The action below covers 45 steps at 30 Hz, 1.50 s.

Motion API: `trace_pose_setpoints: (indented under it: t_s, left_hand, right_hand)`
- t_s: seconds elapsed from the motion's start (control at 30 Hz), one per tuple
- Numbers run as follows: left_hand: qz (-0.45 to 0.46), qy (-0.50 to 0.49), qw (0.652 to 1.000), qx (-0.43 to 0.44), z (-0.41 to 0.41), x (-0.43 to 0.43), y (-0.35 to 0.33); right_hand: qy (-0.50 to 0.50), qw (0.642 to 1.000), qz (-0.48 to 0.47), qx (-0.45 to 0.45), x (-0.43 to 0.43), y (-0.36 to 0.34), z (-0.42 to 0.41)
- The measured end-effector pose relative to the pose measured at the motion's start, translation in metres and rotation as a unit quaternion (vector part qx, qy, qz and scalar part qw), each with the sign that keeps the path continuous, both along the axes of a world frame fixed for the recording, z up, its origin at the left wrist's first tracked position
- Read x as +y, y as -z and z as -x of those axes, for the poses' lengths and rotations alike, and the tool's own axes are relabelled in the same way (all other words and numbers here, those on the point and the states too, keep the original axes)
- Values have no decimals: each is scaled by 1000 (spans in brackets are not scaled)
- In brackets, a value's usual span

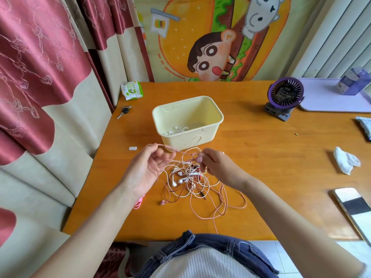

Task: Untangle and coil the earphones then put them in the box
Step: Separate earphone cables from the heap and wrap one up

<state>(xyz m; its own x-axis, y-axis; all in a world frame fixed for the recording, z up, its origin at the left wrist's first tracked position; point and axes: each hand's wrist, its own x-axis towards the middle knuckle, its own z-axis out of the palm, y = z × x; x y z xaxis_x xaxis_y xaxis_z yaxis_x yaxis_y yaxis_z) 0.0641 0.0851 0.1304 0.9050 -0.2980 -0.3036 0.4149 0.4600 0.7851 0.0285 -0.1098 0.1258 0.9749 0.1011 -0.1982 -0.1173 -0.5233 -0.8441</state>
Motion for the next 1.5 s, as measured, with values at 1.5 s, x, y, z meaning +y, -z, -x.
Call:
trace_pose_setpoints:
  t_s: [1.5]
  left_hand:
    - [-342,236,891,-185,12,-18,-2]
  right_hand:
    - [32,999,-31,-8,13,-2,6]
